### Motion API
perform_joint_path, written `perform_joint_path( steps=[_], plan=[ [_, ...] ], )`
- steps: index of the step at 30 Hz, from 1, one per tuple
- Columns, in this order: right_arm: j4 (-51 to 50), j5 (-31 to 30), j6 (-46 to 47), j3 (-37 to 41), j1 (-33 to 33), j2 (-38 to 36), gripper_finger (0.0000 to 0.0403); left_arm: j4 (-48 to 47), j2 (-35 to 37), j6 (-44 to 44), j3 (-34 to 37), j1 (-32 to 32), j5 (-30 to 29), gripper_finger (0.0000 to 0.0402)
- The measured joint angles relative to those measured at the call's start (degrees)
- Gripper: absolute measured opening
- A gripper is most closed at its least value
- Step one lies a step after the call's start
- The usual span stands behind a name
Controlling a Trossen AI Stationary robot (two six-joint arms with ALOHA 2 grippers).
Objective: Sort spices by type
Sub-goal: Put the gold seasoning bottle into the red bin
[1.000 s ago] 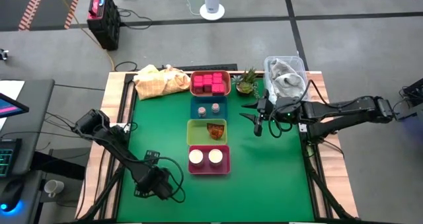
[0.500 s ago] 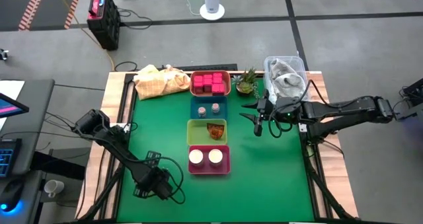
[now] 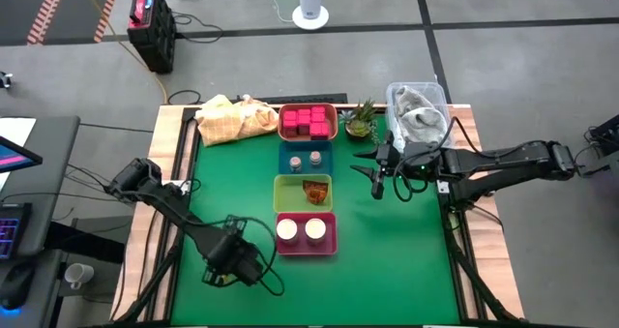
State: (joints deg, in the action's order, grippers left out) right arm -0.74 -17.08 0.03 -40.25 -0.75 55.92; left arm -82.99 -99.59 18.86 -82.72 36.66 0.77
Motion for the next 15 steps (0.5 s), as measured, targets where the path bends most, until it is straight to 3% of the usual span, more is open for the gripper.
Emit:
perform_joint_path(
  steps=[9, 15],
  plan=[
    [-0.04, 0.02, -0.04, 0.00, 0.04, 0.01, 0.0182, -7.28, -4.64, -7.96, -13.80, -5.44, -7.28, 0.0270],
    [-0.06, 0.02, -0.24, 0.00, 0.04, 0.00, 0.0182, -7.25, -7.88, -15.15, -16.02, -9.04, -9.85, 0.0270]
  ],
)
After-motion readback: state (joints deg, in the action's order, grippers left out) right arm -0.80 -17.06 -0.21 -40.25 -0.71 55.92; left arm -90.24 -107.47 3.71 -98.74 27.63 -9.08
